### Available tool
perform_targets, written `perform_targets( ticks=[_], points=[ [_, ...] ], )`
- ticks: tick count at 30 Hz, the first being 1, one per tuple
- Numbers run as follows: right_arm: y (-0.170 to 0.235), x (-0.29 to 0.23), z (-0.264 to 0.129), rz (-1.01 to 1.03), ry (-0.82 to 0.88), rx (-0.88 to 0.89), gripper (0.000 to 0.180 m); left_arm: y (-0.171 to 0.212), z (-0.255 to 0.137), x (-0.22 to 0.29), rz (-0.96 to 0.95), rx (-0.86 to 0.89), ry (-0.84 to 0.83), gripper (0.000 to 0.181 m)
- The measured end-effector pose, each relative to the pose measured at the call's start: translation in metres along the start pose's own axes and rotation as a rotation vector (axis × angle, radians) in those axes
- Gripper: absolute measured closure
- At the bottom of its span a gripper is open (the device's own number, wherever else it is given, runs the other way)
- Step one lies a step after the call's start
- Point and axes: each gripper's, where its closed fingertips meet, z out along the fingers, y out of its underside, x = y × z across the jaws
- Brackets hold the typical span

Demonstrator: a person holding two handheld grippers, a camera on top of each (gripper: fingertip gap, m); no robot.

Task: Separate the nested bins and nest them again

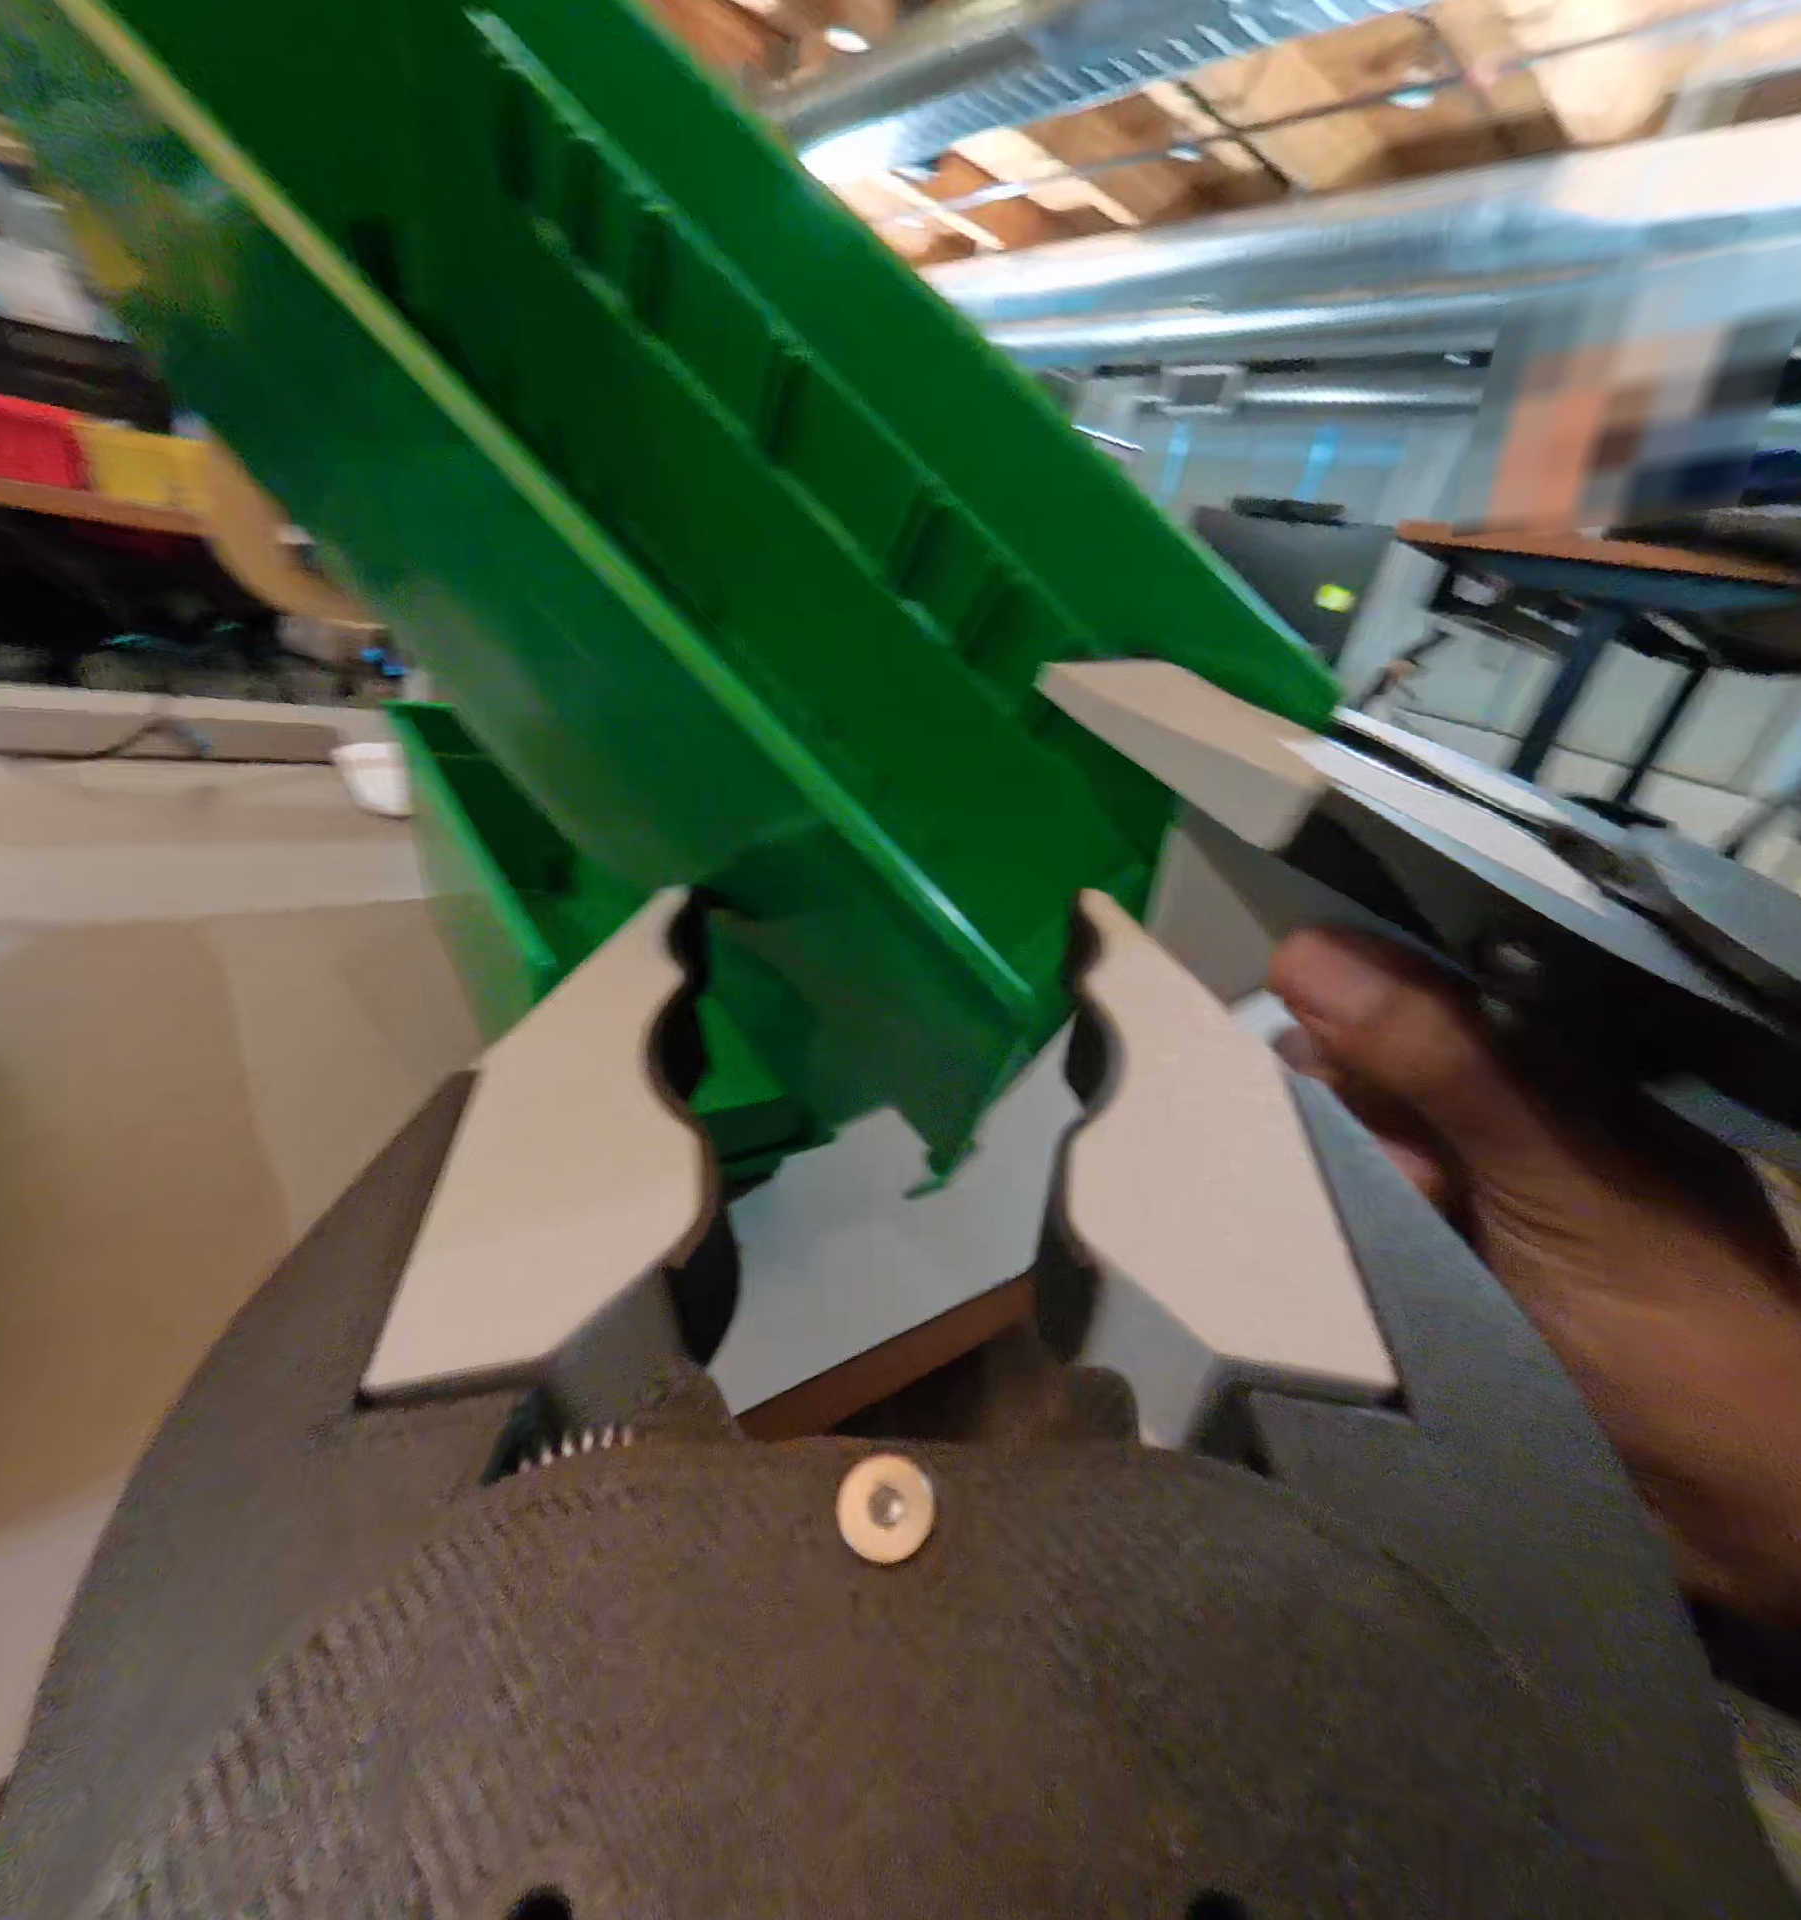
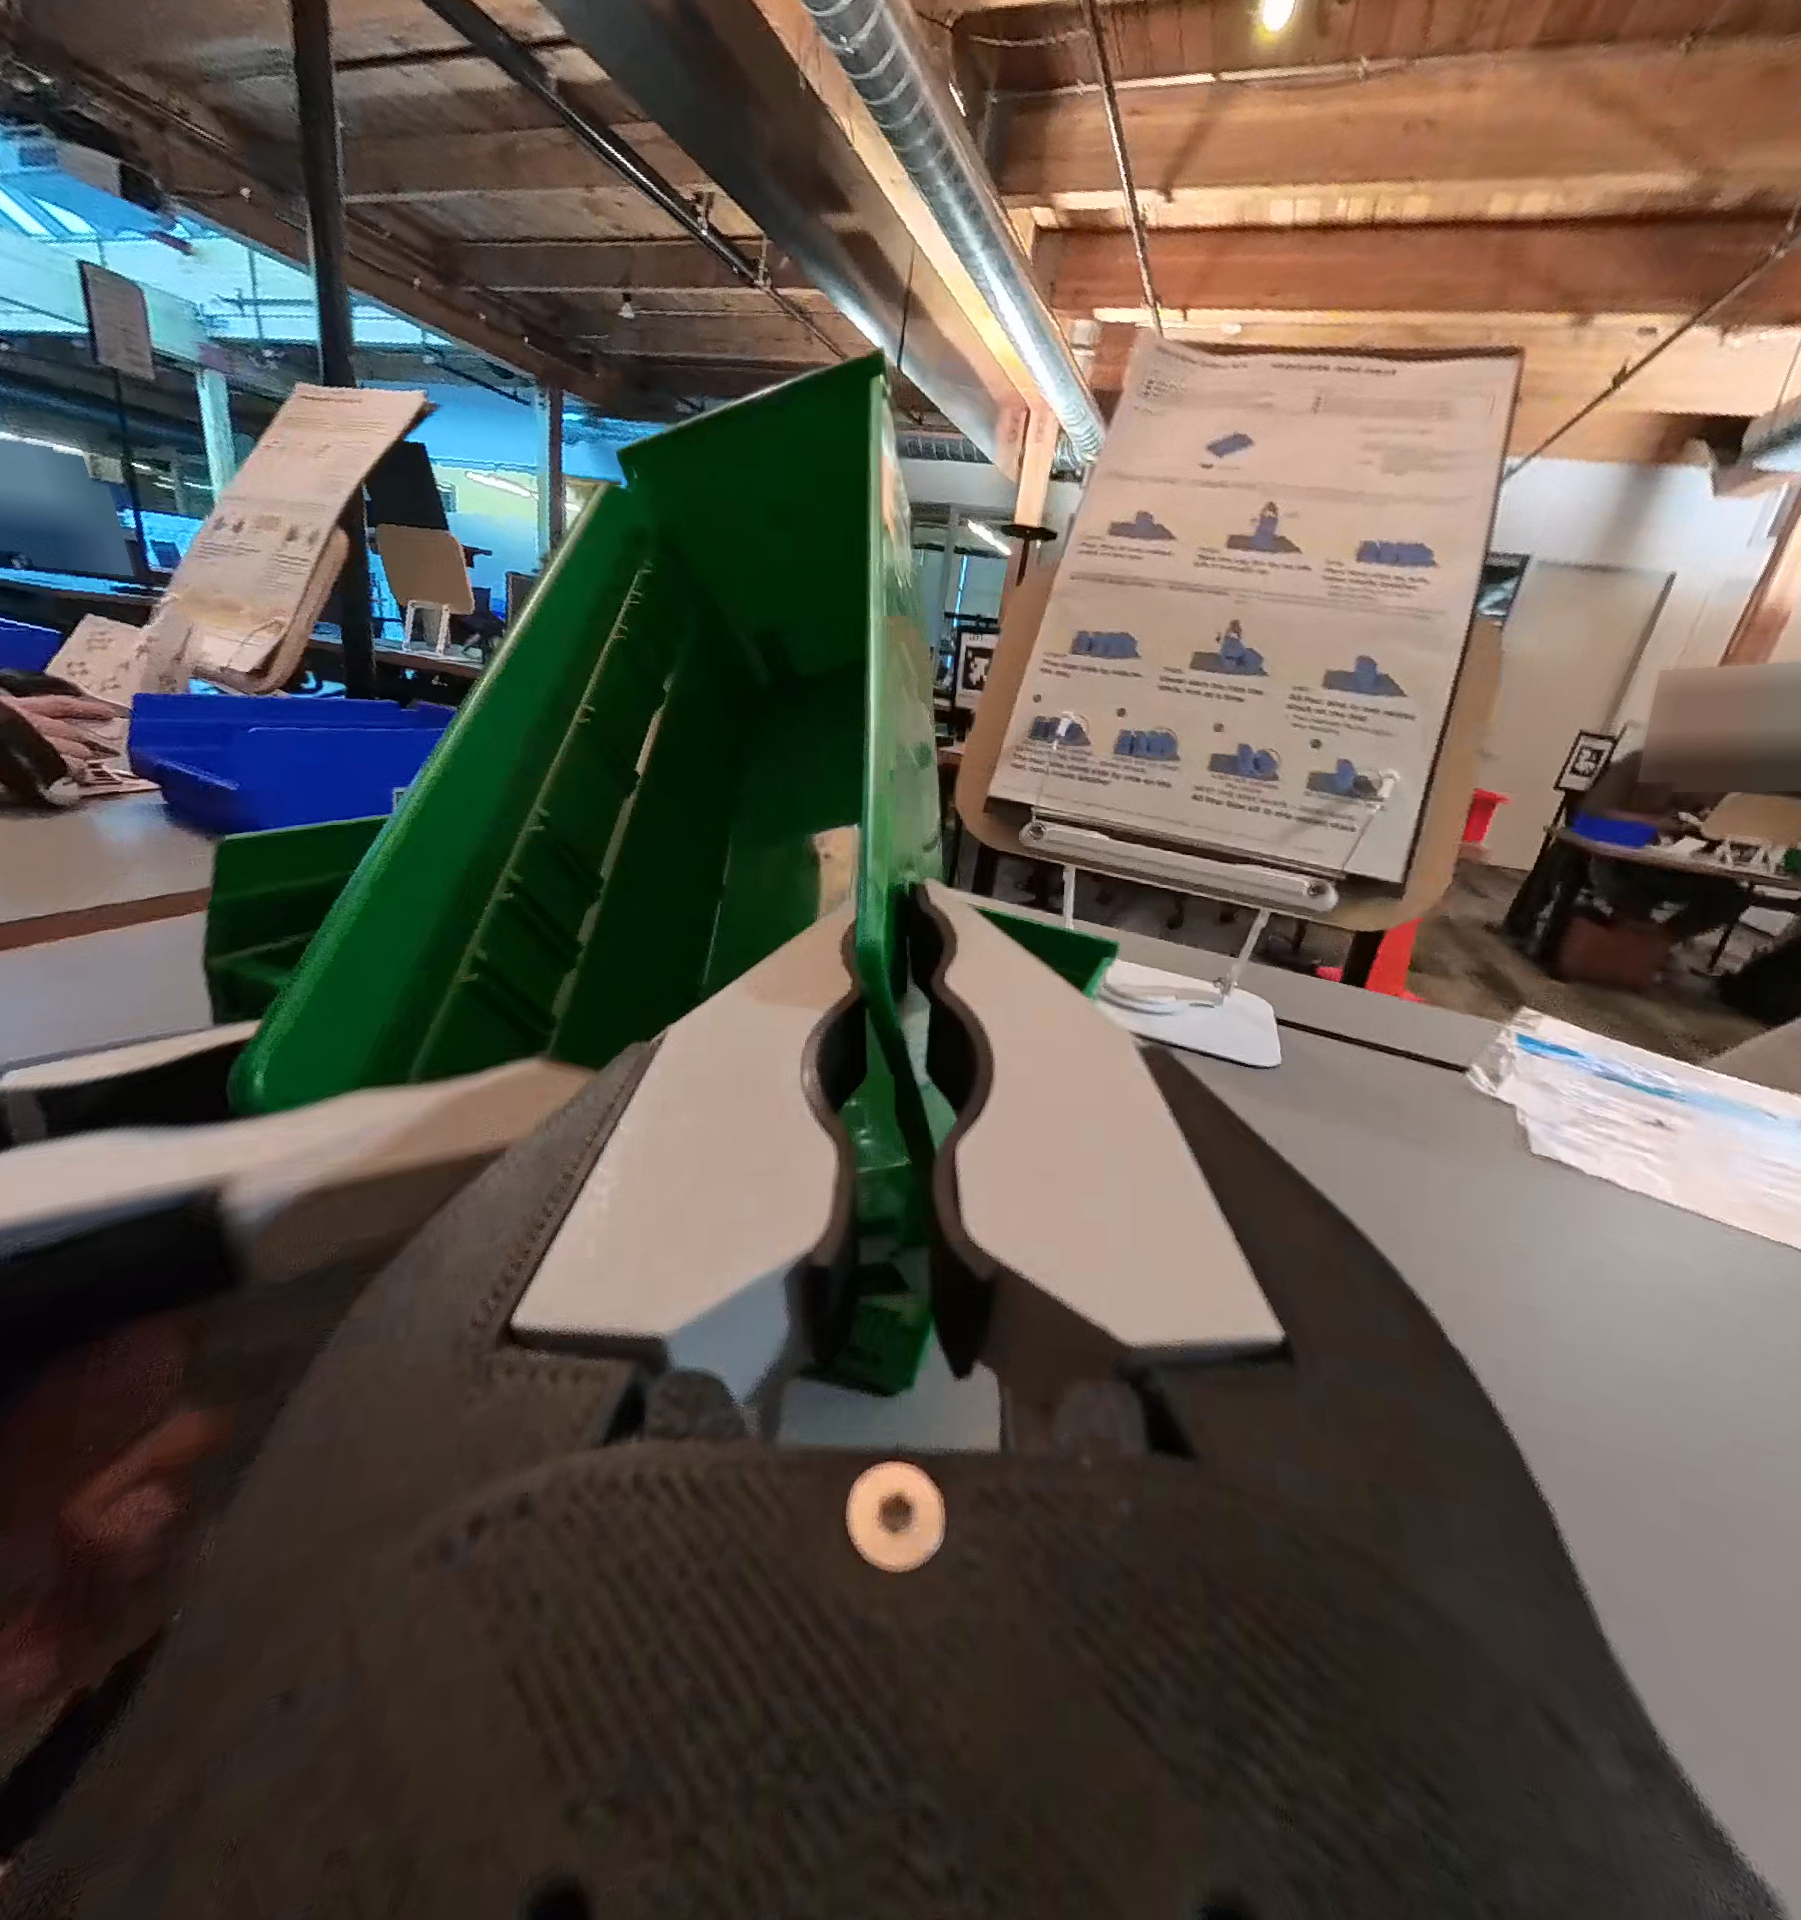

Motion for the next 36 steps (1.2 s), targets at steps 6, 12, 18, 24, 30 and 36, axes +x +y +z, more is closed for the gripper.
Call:
perform_targets(
  ticks=[6,12,18,24,30,36],
  points=[
    [-0.007,-0.018,-0.007,0.071,-0.025,0.044,0.166,-0.007,-0.003,-0.022,0.072,0.009,-0.045,0.145],
    [-0.015,-0.055,-0.016,-0.083,-0.116,0.105,0.142,-0.020,-0.006,-0.053,0.036,0.003,-0.128,0.177],
    [-0.003,-0.074,-0.016,-0.064,-0.170,0.061,0.142,-0.038,-0.011,-0.076,0.001,0.022,-0.122,0.180],
    [-0.012,-0.081,-0.023,-0.080,-0.210,0.135,0.142,-0.066,-0.019,-0.107,0.040,0.089,-0.193,0.180],
    [0.051,-0.087,-0.006,-0.070,-0.318,-0.113,0.144,-0.125,-0.051,-0.177,0.099,0.219,-0.374,0.180],
    [0.071,-0.089,-0.002,-0.117,-0.353,-0.172,0.146,-0.141,-0.080,-0.250,0.066,0.148,-0.495,0.180]
  ],
)
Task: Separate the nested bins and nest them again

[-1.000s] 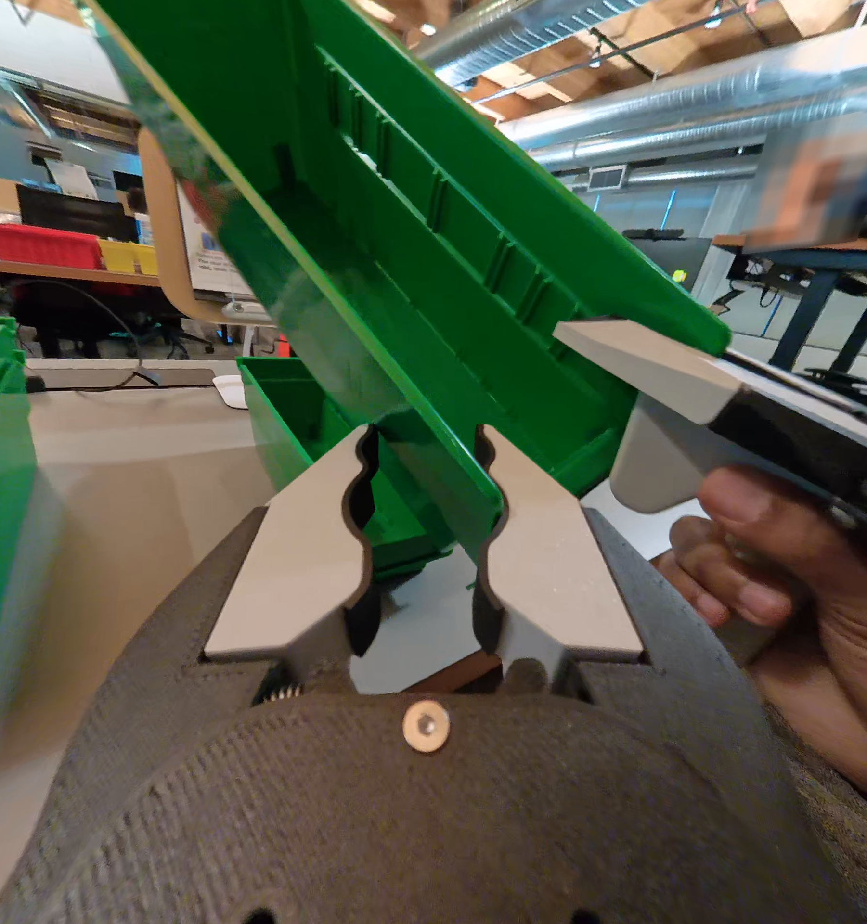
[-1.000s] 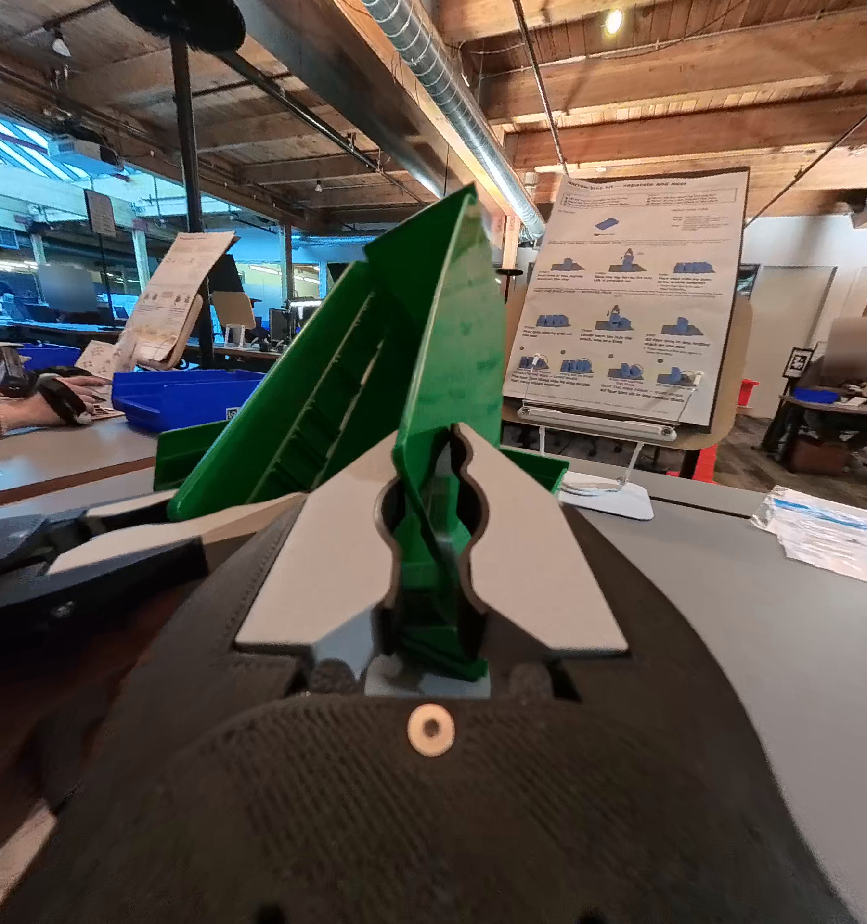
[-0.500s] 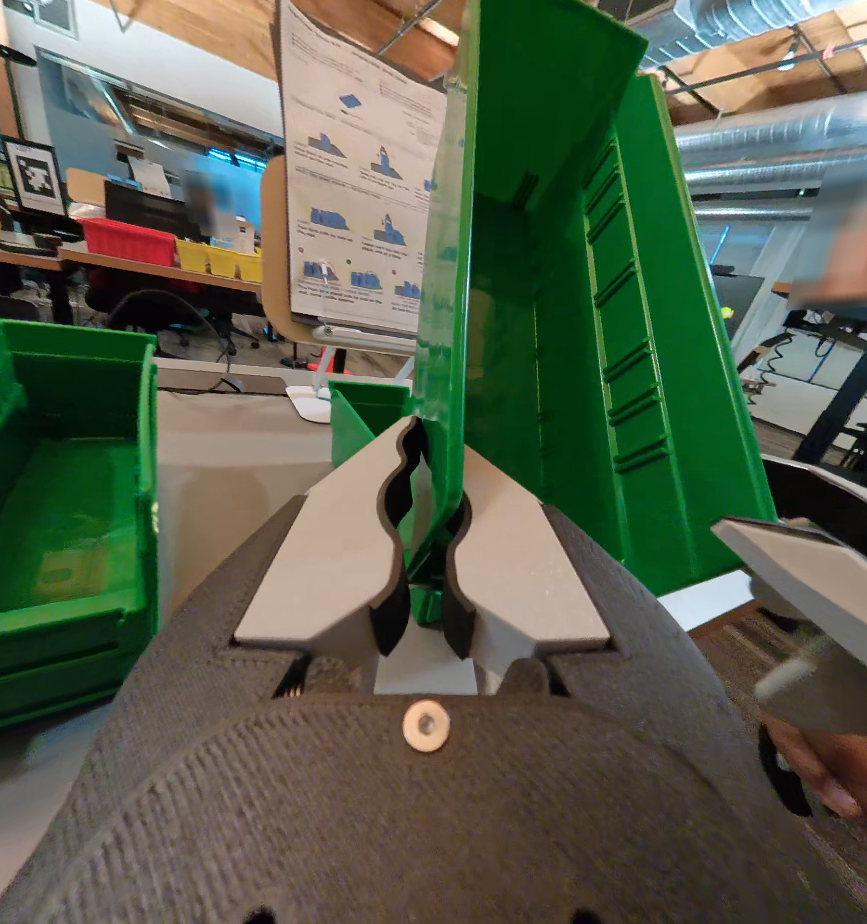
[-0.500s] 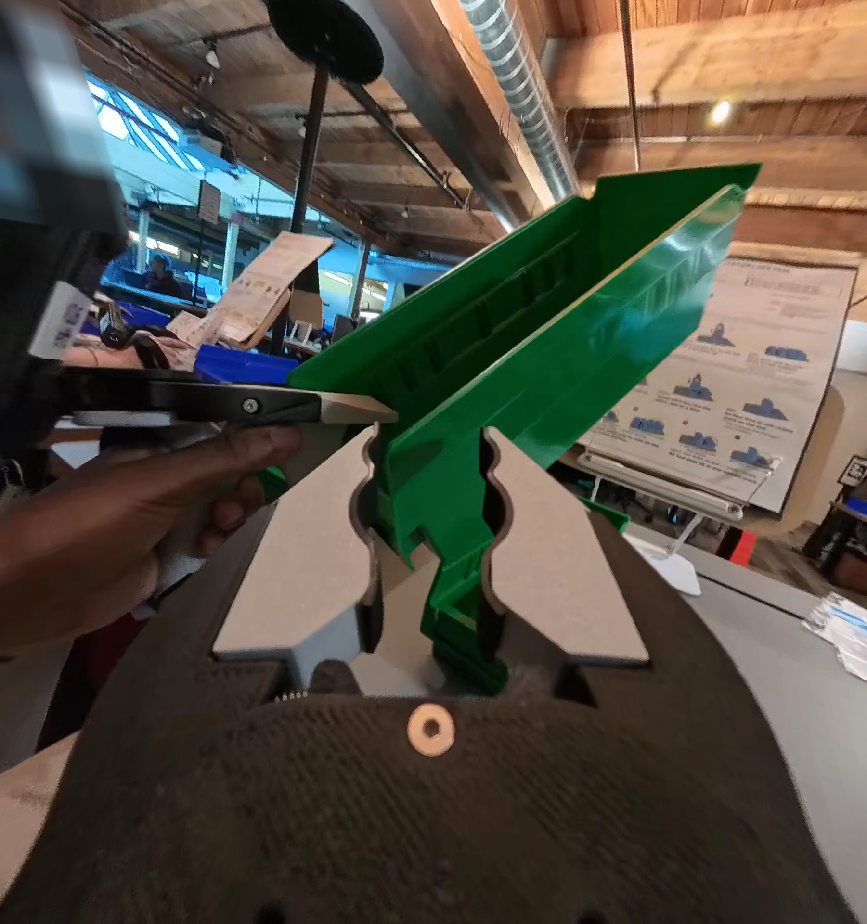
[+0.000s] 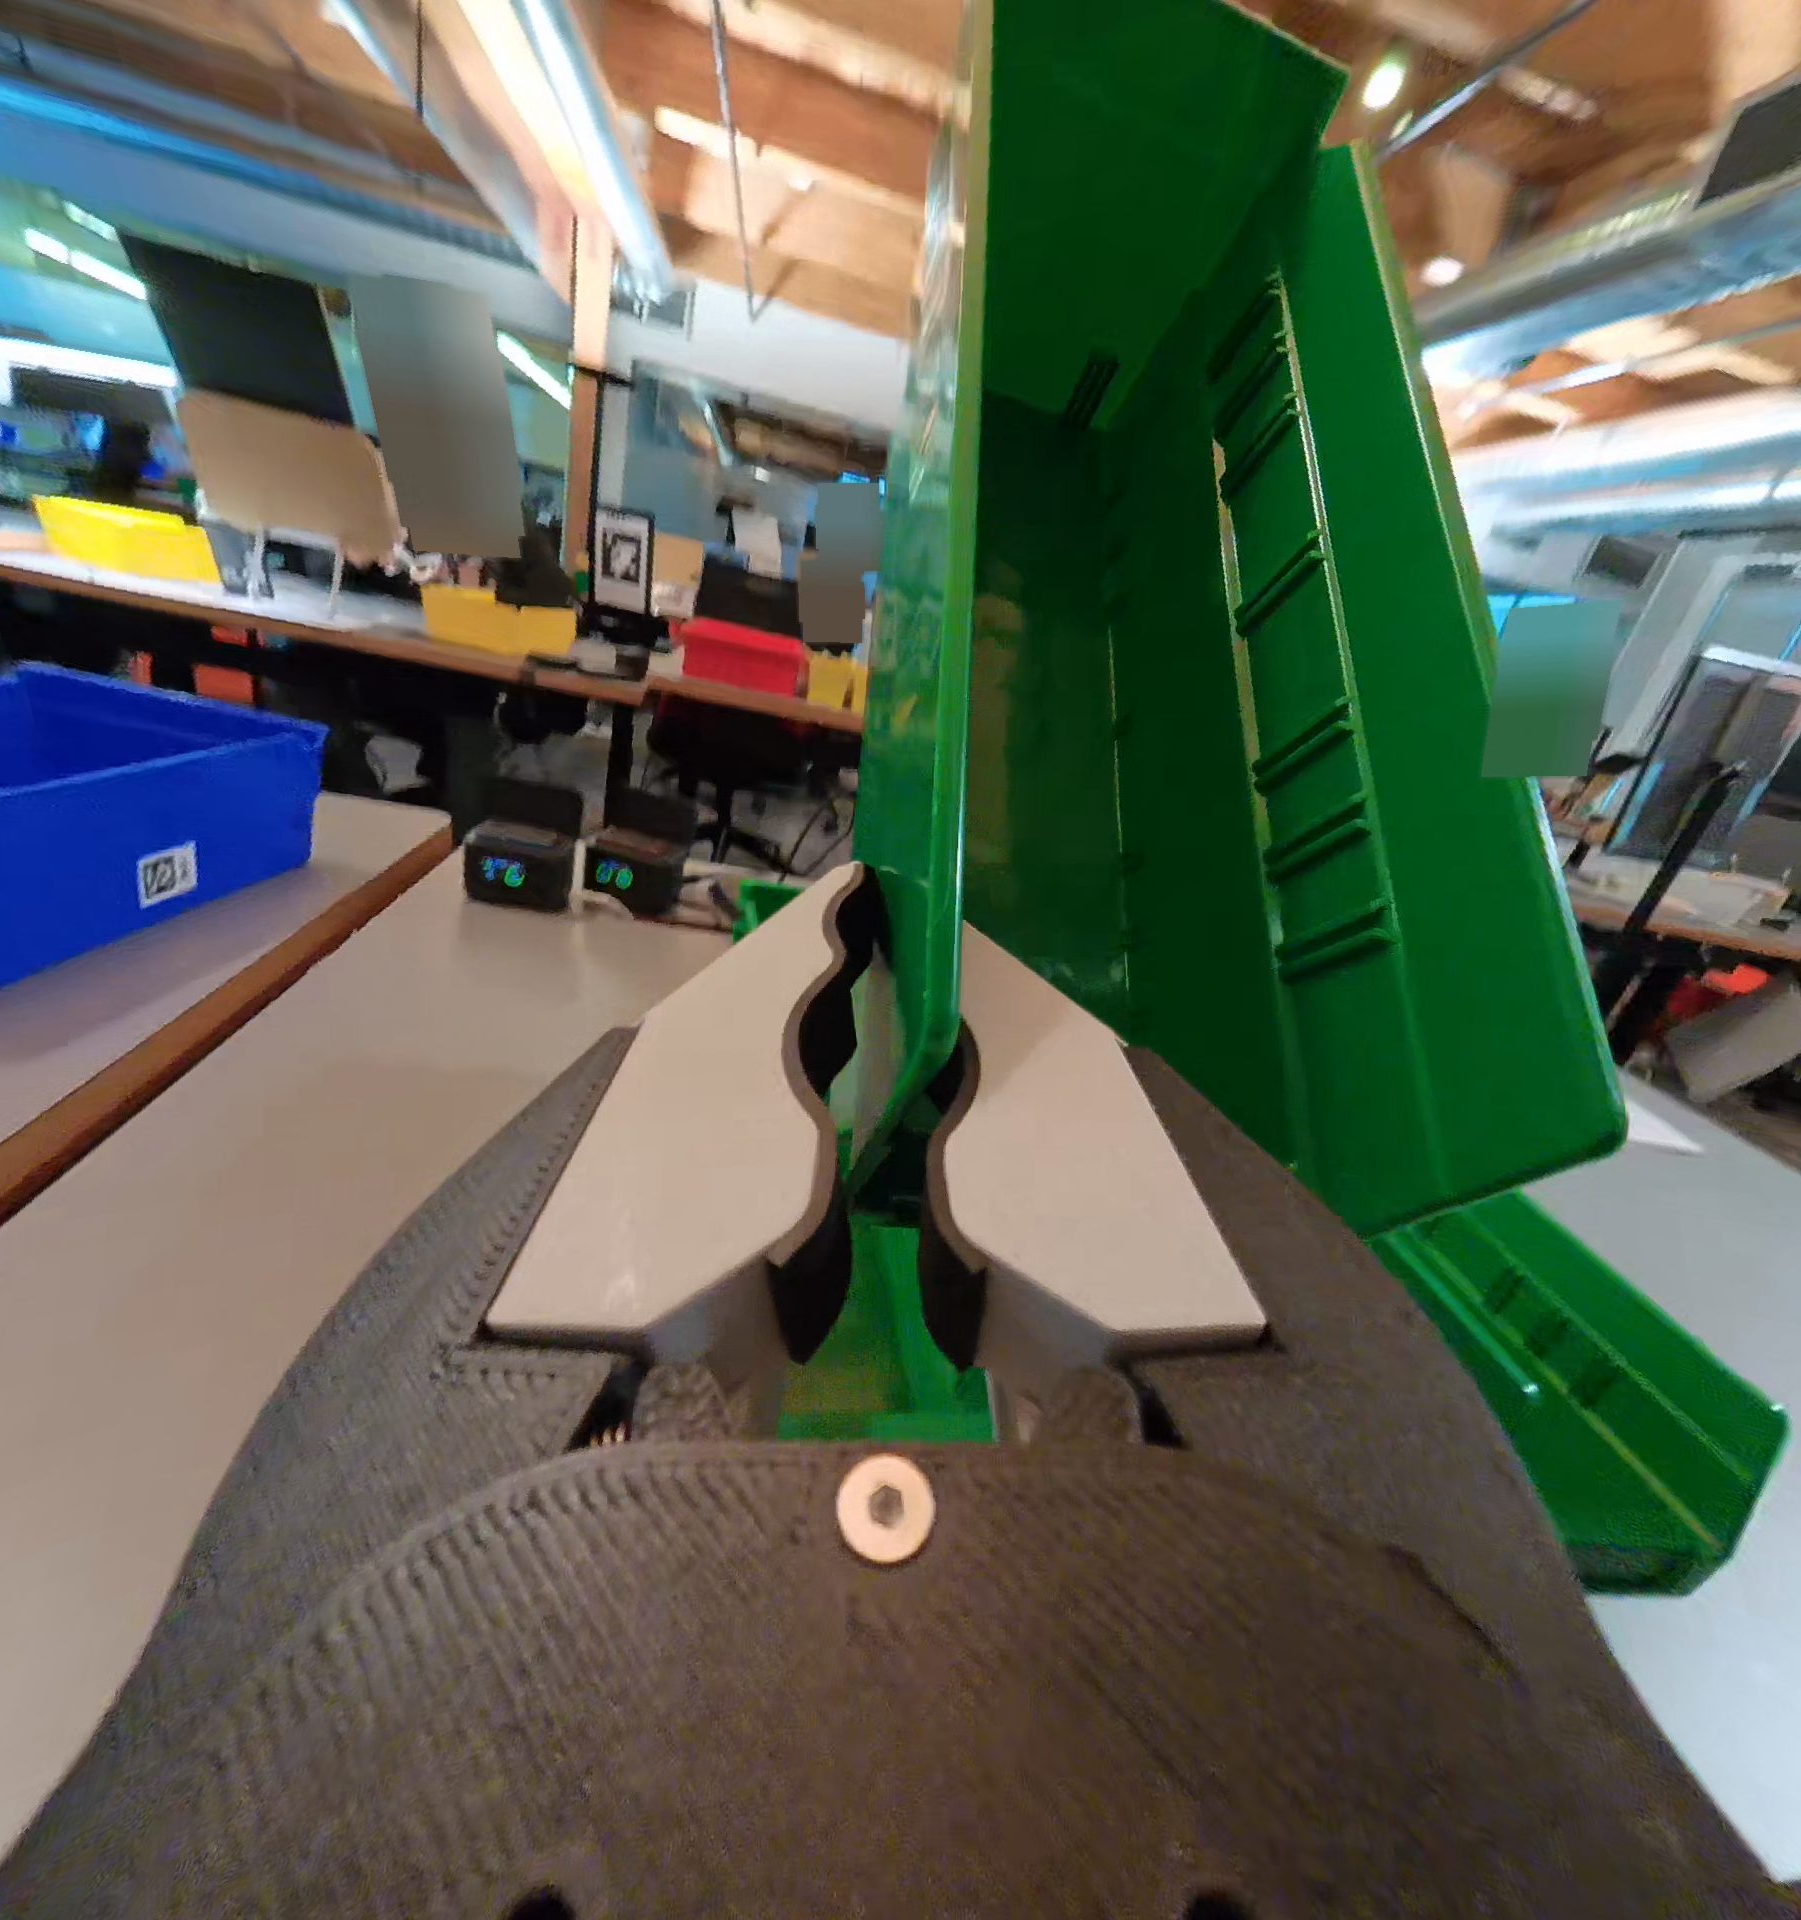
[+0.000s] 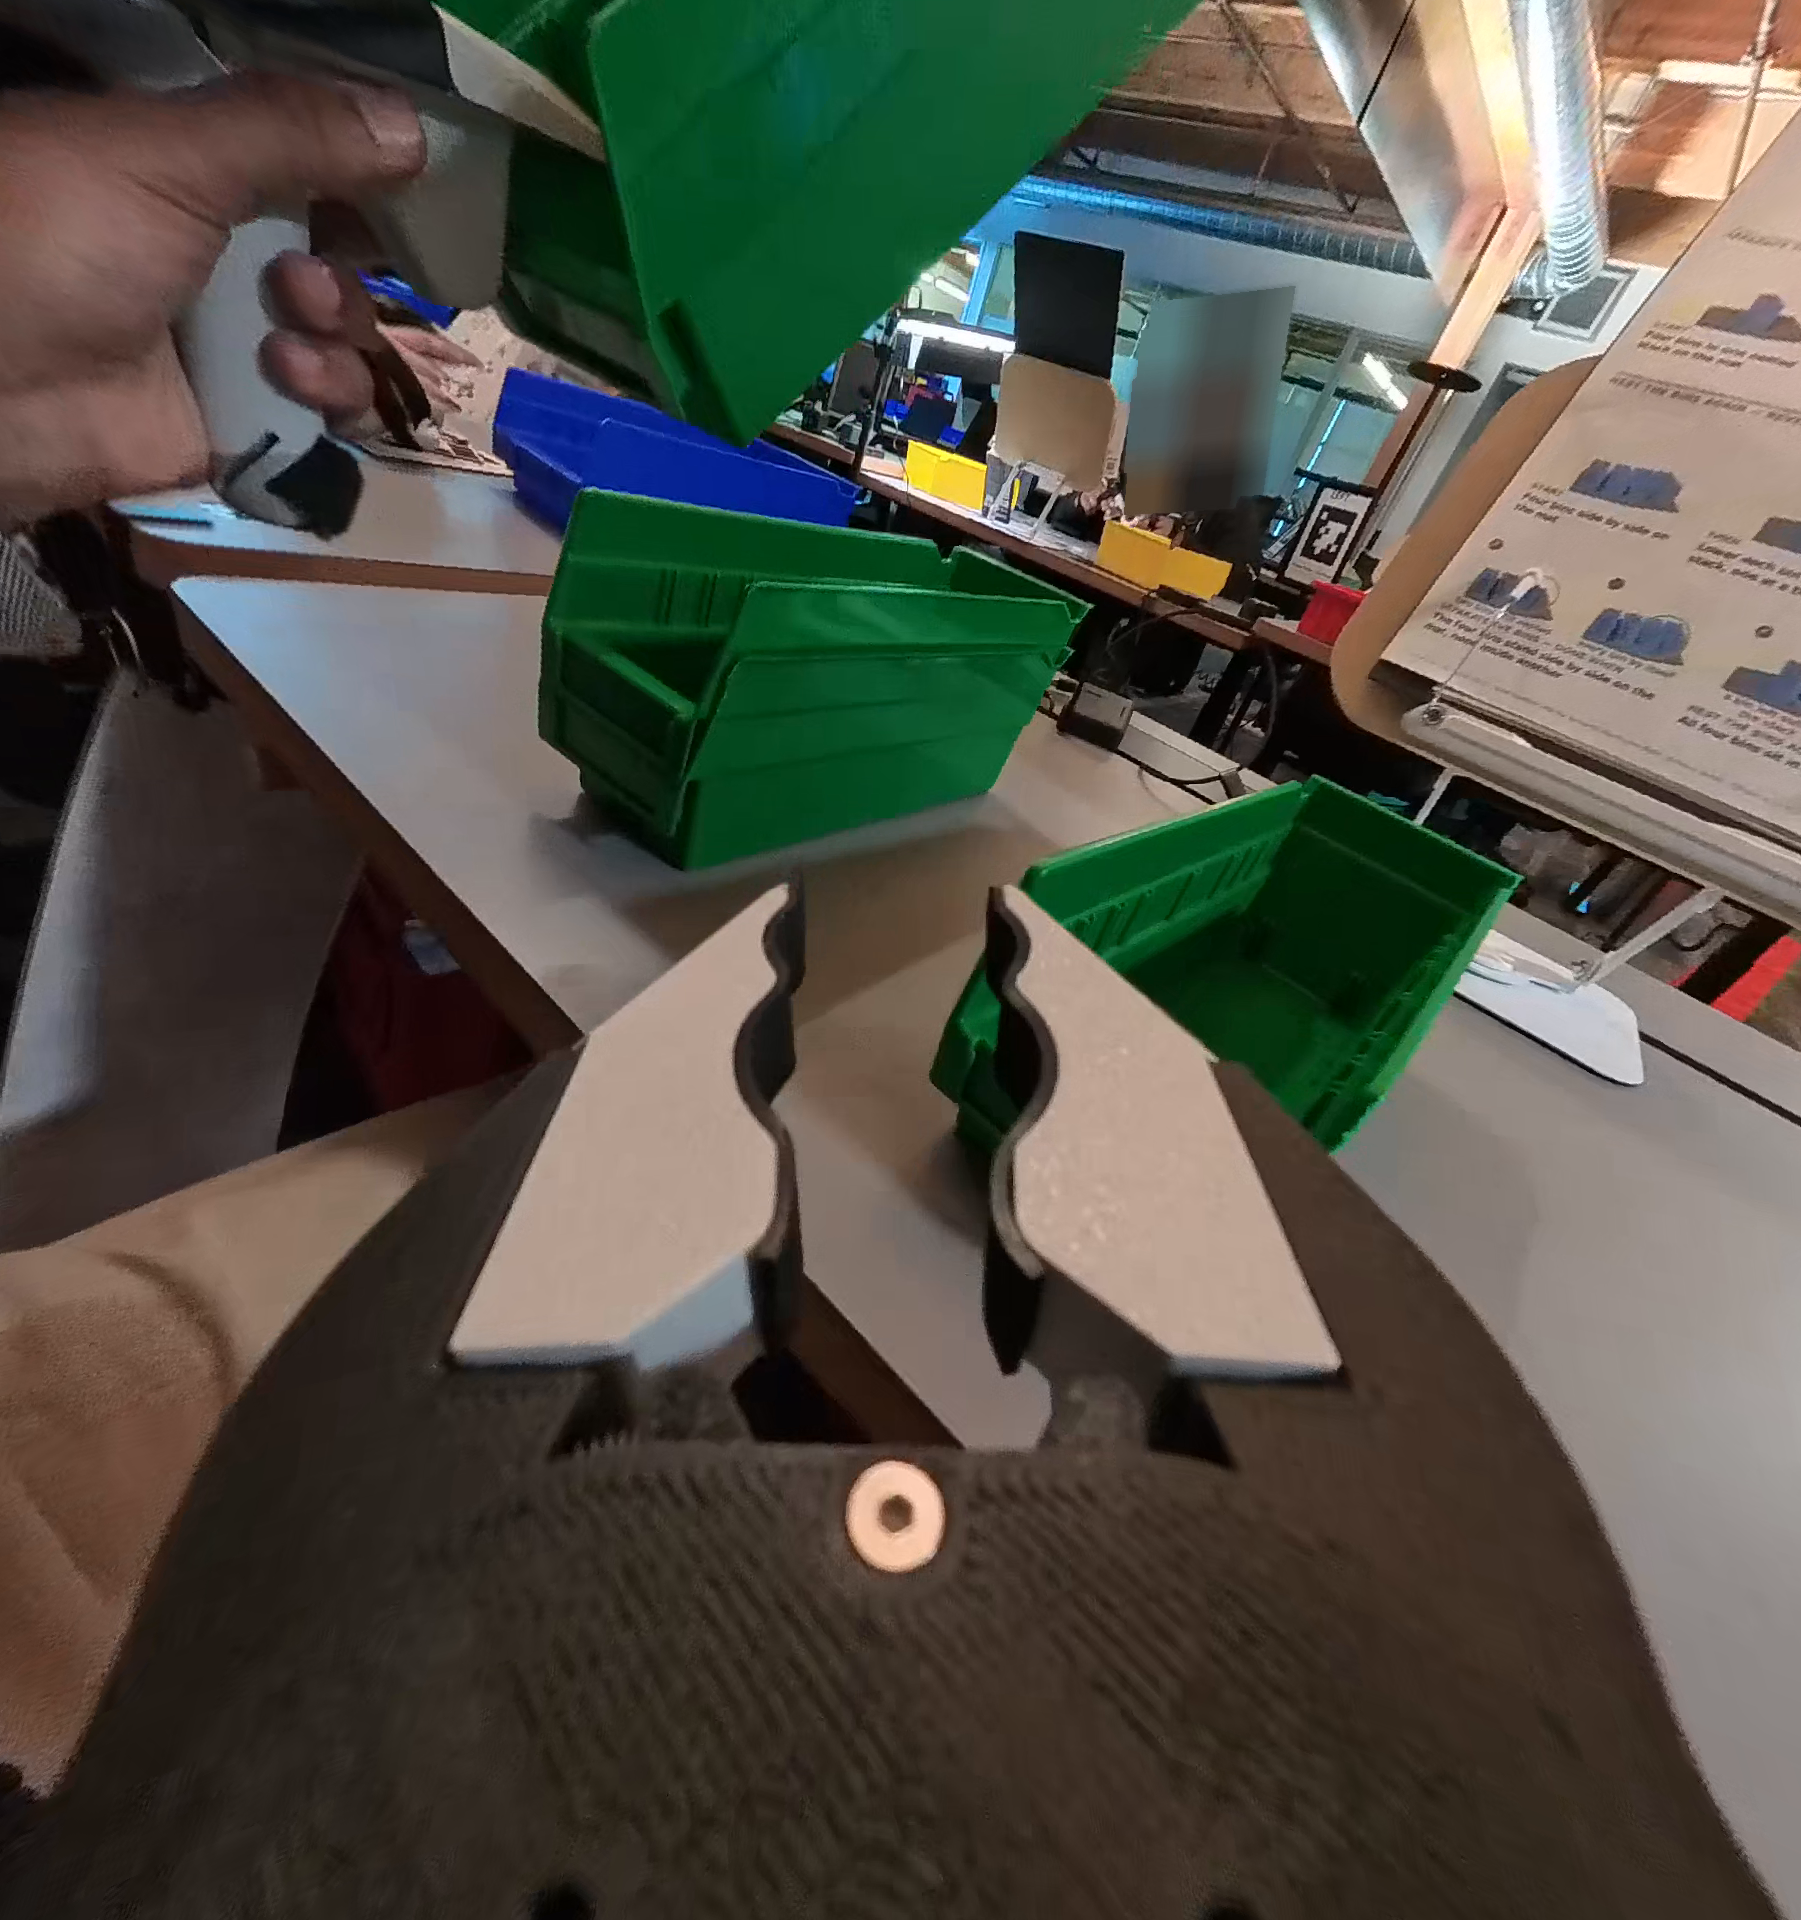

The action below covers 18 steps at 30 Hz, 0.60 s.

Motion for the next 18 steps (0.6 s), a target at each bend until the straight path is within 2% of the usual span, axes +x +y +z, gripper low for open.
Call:
perform_targets(
  ticks=[5,18],
  points=[
    [0.007,-0.006,0.004,-0.004,-0.026,-0.028,0.147,0.036,0.012,-0.022,-0.023,-0.194,0.006,0.179],
    [0.013,-0.002,0.005,0.132,-0.052,-0.048,0.148,0.046,0.020,-0.009,0.031,-0.233,0.016,0.178]
  ],
)
